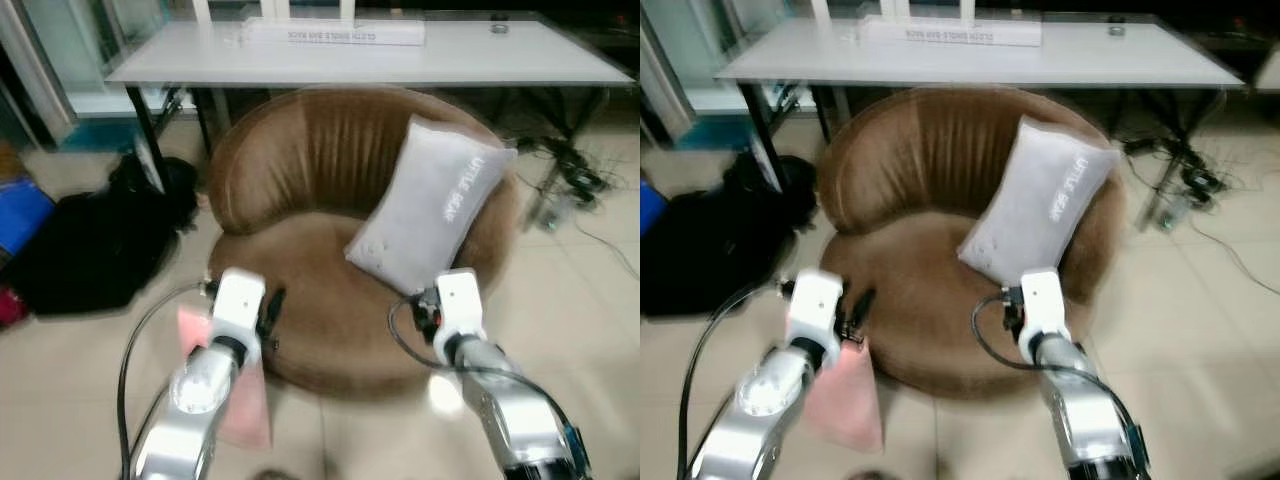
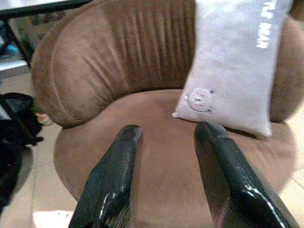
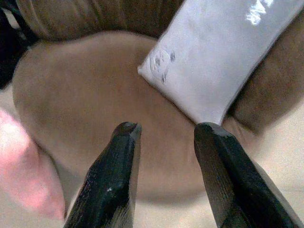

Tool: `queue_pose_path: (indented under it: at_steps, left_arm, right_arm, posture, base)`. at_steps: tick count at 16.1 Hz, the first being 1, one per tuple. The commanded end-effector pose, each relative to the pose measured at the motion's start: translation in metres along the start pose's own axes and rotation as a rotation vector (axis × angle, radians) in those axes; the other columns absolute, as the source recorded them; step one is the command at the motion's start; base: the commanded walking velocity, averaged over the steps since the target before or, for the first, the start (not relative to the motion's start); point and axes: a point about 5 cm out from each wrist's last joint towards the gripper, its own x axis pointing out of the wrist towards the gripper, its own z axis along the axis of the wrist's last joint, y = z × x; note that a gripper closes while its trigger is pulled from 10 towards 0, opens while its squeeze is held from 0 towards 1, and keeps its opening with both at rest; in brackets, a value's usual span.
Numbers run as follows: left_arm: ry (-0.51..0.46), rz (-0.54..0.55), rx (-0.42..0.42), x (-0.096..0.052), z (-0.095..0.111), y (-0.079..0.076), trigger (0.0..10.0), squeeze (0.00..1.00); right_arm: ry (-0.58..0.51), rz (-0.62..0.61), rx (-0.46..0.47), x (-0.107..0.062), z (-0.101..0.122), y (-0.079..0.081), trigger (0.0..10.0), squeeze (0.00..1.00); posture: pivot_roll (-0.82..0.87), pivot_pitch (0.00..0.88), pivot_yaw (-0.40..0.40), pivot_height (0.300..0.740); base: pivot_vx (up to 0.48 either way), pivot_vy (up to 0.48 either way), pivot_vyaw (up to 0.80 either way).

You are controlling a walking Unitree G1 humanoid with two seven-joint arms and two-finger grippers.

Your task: Move the pillow to the sofa from floor

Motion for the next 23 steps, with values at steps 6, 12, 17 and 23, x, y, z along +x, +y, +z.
queue_pose_path:
  at_steps: [6, 12, 17, 23]
  left_arm:
    - [-0.022, 0.045, 0.015, -0.001, 0.005, 0.006, 10.0, 0.00]
    - [-0.030, 0.054, 0.013, 0.000, 0.007, 0.009, 10.0, 0.00]
    - [-0.032, 0.060, 0.010, 0.001, 0.008, 0.009, 10.0, 0.00]
    - [-0.027, 0.074, 0.016, 0.001, 0.008, 0.013, 10.0, 0.00]
  right_arm:
    - [-0.016, -0.015, 0.004, 0.000, 0.006, -0.005, 10.0, 0.00]
    - [-0.034, -0.001, 0.035, 0.000, 0.010, -0.006, 10.0, 0.00]
    - [-0.022, 0.004, 0.010, 0.000, 0.008, -0.005, 10.0, 0.00]
    - [-0.017, 0.006, 0.007, 0.001, 0.008, -0.005, 10.0, 0.00]
  posture:
    - [0.05, 0.000, 0.016, 0.740]
    - [0.05, 0.000, 0.017, 0.740]
    - [0.05, 0.000, 0.014, 0.740]
    - [0.05, 0.000, 0.013, 0.740]
  base:
    - [-0.046, 0.000, 0.00]
    - [0.000, 0.041, 0.00]
    - [0.000, 0.384, -0.20]
    - [0.000, 0.466, 0.00]
